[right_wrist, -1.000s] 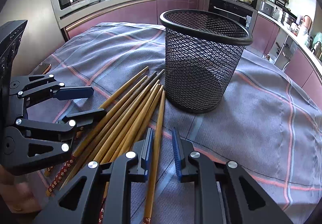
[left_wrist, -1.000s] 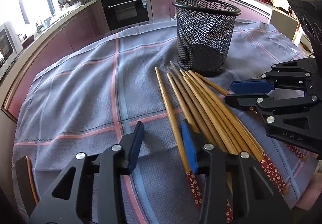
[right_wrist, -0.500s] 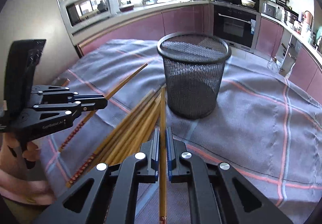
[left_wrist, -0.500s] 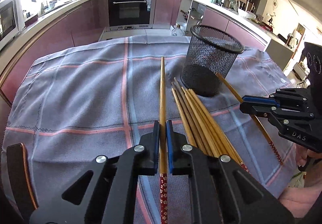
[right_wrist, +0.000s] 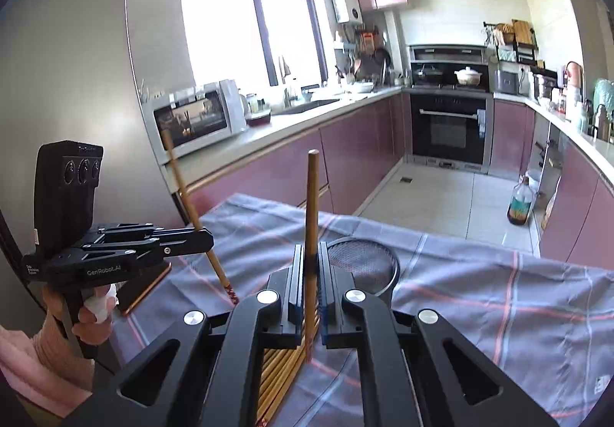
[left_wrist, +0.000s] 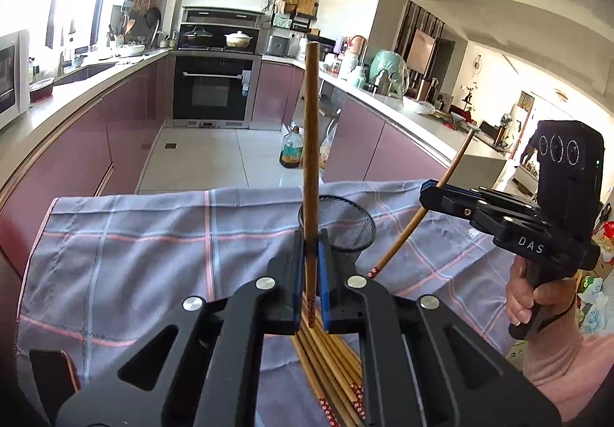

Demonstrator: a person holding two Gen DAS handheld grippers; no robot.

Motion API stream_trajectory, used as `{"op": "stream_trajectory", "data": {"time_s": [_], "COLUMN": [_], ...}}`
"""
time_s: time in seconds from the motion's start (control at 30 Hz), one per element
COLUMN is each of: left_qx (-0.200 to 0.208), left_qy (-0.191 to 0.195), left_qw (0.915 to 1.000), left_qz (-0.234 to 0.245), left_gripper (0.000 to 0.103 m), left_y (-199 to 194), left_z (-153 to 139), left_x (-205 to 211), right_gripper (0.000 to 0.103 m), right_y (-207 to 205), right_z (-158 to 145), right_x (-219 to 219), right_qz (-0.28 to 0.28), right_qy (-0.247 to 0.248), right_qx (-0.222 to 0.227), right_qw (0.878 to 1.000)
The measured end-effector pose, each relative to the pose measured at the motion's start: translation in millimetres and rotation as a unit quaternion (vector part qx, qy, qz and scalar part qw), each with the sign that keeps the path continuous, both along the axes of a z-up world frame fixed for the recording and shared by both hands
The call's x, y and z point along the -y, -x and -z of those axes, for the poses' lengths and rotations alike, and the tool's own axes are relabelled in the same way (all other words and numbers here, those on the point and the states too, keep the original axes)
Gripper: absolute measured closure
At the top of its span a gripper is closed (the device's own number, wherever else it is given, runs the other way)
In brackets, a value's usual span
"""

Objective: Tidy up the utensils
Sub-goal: 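Lower the left gripper's chopstick into the mesh holder while the right gripper inserts its own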

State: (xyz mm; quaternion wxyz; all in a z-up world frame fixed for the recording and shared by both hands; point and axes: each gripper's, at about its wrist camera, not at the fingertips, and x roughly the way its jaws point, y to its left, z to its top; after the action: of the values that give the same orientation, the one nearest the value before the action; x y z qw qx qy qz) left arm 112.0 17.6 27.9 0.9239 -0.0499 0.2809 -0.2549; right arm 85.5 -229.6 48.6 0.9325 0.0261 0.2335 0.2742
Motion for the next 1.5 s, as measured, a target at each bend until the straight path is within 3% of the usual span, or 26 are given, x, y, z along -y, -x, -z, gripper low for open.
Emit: {"op": "stream_trajectory", "data": {"time_s": [0.27,0.37,0.5,0.67,1.0,1.33,1.5], "left_qx": [0.047,0.064,0.057,0.02,-0.056,-0.078,-0.071], "left_qy": [0.04,0.033,0.007,-0.029,-0.082,-0.072,-0.07], "left_qw": [0.9981,0.9974,0.9984,0.9992,0.994,0.9937,0.9949], "left_qz": [0.004,0.003,0.004,0.016,0.046,0.033,0.011], "left_gripper": [0.096,0.096,0.096,0.096,0.096,0.095,0.081], "left_y": [-12.2,-18.9,-34.5,-57.0,-93.0,-127.4,-126.2], "left_z": [-56.9,-73.2,-80.1,-54.9,14.3,35.8,35.9], "left_x": [15.5,29.5,52.2,73.0,94.1,85.1,78.0], "right_gripper": [0.098,0.098,0.098,0.098,0.098,0.094,0.08], "right_y": [-12.9,-19.9,-36.7,-54.4,-97.5,-119.7,-115.3], "right_z": [-37.4,-46.7,-48.4,-33.0,17.2,20.8,21.9], "right_x": [15.3,18.5,23.6,21.1,-3.5,-15.2,-11.0], "right_qz": [0.007,0.016,0.031,0.031,0.01,0.025,0.035], "right_qy": [-0.025,-0.026,-0.025,-0.017,0.027,0.028,0.014], "right_qx": [0.048,0.06,0.058,0.03,-0.093,-0.11,-0.104], "right_qw": [0.999,0.998,0.998,0.999,0.995,0.993,0.994]}}
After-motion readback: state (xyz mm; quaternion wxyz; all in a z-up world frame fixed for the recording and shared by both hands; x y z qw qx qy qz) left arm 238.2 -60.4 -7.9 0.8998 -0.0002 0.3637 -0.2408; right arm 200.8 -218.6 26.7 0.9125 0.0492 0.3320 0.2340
